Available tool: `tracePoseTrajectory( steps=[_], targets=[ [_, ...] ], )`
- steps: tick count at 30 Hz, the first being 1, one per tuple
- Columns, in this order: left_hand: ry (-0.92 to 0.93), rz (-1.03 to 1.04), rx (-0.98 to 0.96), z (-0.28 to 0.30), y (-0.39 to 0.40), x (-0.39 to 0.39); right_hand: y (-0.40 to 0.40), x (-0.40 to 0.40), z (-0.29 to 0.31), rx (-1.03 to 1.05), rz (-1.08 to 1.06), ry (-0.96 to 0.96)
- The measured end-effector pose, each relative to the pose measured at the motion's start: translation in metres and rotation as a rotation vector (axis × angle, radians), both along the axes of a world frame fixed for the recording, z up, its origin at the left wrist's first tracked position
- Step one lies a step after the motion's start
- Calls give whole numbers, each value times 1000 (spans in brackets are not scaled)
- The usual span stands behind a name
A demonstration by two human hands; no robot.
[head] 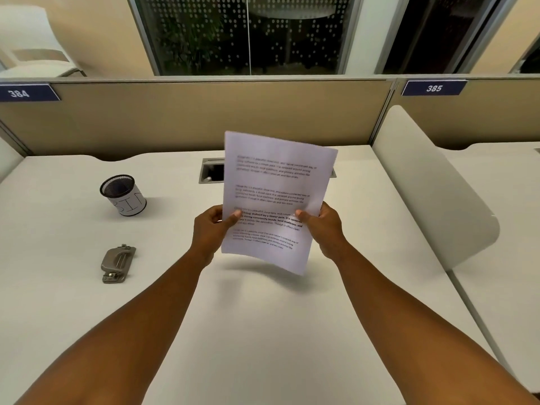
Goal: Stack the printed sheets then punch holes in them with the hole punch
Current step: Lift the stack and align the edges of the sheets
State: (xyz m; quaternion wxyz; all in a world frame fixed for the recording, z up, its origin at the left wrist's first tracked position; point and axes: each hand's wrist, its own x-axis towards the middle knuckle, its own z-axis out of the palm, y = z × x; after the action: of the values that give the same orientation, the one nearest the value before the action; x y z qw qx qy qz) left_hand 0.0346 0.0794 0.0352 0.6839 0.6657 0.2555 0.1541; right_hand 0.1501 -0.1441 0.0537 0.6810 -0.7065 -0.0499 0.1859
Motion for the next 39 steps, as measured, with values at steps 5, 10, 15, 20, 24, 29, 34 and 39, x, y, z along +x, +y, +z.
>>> tracePoseTrajectory(
  steps=[5,10,15,20,24,29,34,39],
  targets=[
    [15,95,-127,-2,1,-2,-2,10,3,253,-53,167],
    [-60,143,-394,-2,-3,-3,-2,10,0,442,-42,267],
    [-135,105,-488,0,-15,2,2,5,-4,593,22,319],
    [-228,5,-518,1,-30,8,11,-1,-7,611,29,396],
    [-233,-14,-470,2,-25,7,10,-2,-11,453,21,396],
    [-153,-46,-319,8,-3,1,-6,1,-17,439,-51,399],
    [-83,-62,-185,13,20,-7,-26,3,-20,378,-144,348],
    [-3,-27,-57,10,27,-13,-42,0,-27,85,-124,205]
  ],
)
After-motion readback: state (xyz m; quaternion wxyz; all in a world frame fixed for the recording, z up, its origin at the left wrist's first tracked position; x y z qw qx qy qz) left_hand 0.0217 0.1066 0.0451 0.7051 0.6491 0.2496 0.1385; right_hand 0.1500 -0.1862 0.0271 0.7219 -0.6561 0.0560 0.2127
